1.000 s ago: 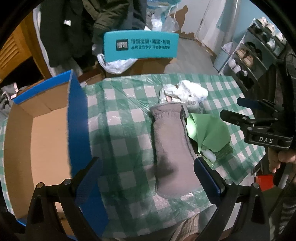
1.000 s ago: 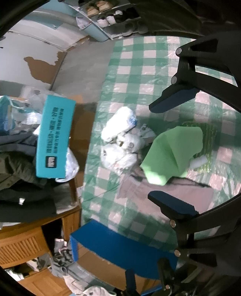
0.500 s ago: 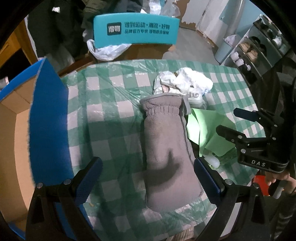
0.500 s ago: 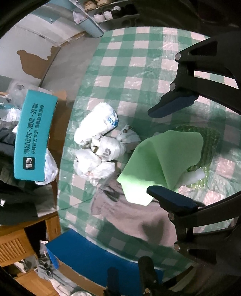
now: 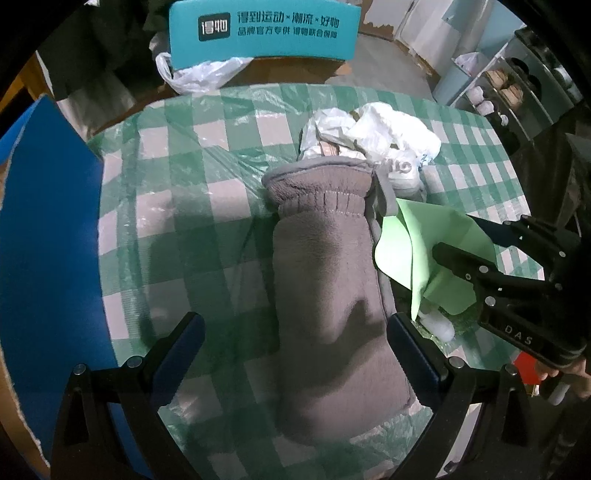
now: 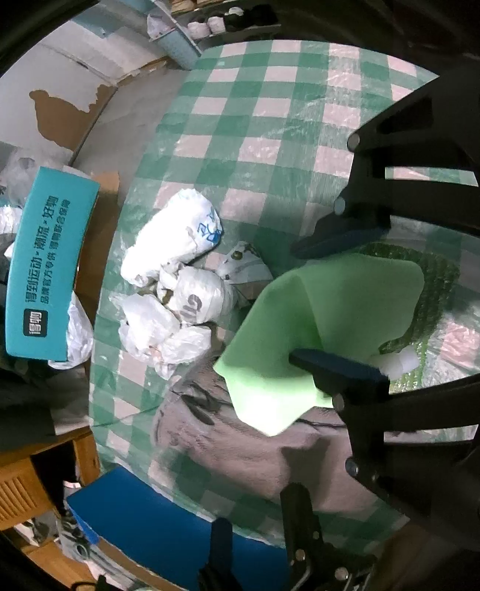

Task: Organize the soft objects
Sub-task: 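Lower the left tool onto the grey sock while the right tool reaches the green cloth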

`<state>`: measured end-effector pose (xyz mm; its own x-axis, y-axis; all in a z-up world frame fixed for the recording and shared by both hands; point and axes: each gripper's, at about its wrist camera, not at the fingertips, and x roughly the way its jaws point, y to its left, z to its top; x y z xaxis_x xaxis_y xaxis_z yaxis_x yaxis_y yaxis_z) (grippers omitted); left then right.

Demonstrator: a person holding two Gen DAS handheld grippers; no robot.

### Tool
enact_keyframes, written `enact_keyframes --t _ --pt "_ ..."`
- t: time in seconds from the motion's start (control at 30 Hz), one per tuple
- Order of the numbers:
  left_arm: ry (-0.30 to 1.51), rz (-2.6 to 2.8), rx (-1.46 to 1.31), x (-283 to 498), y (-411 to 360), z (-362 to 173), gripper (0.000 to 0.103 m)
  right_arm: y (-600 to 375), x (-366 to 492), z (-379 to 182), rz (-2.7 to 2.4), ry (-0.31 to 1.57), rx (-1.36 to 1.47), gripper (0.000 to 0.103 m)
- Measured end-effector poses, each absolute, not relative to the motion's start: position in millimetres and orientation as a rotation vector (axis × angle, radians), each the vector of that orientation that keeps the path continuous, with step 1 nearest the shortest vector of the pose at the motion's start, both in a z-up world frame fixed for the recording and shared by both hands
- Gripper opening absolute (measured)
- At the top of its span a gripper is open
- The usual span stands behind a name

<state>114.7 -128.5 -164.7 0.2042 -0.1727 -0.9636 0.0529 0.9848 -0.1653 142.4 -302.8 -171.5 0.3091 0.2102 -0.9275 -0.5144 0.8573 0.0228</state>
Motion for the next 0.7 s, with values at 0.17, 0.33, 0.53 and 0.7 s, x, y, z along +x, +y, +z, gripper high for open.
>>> enact_keyframes --t 0.17,0.33,0.53,0.7 --pt "1.403 -0.167 -0.126 118 -130 -178 0.072 -303 144 -175 0.495 1.177 -0.302 0.025" --pt "1.431 -0.200 -0.200 118 -126 -187 0.034 -305 144 -172 0.498 1.172 -0.282 0.016" --pt "1.393 -0.219 -0.192 116 -126 -179 0.018 -305 144 -163 0.537 1.173 -0.226 0.014" --pt "1.372 -0.199 -0.161 113 -121 -171 0.016 -298 140 -156 0.560 1.169 -0.212 0.012"
